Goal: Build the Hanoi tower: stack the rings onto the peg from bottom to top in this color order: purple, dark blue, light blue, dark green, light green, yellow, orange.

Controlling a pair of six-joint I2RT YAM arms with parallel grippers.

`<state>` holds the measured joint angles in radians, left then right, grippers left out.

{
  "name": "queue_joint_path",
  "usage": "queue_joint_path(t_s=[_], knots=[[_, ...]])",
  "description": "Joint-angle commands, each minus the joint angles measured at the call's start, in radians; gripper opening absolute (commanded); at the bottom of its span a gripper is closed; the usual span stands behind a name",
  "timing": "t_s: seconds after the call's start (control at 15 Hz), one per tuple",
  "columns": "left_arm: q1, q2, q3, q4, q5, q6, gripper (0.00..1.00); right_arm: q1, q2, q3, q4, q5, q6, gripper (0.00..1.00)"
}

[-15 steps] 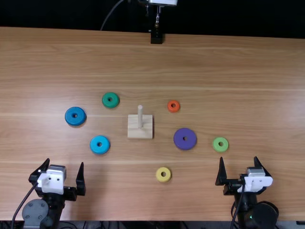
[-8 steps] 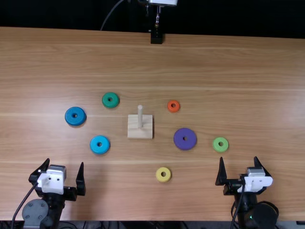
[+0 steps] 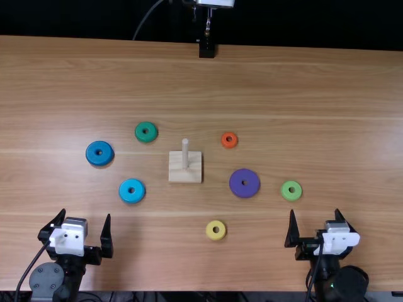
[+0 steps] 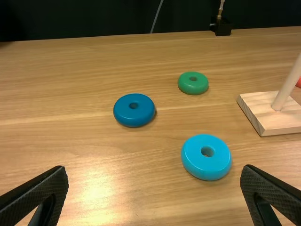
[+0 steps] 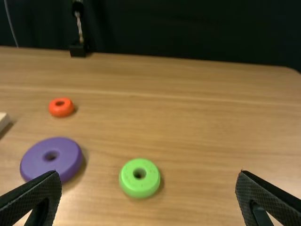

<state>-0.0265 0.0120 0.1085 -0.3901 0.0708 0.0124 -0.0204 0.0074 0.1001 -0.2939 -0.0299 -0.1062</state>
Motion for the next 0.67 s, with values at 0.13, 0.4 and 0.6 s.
queue_joint_path(t_s=[0.13, 0.4, 0.6], knots=[[-0.009, -0.012, -0.109, -0.076, 0.01, 0.012, 1.0, -0.006, 0.149, 0.247, -0.033, -0.007, 0.003, 1.0], [-0.009, -0.012, -0.109, -0.076, 0.012, 0.012, 1.0, 0.051, 0.548, 0.63, -0.388, -0.012, 0.011, 1.0], [-0.007, -0.012, -0.109, -0.076, 0.012, 0.012, 1.0, 0.171, 0.93, 0.943, -0.524, -0.012, 0.13, 1.0]])
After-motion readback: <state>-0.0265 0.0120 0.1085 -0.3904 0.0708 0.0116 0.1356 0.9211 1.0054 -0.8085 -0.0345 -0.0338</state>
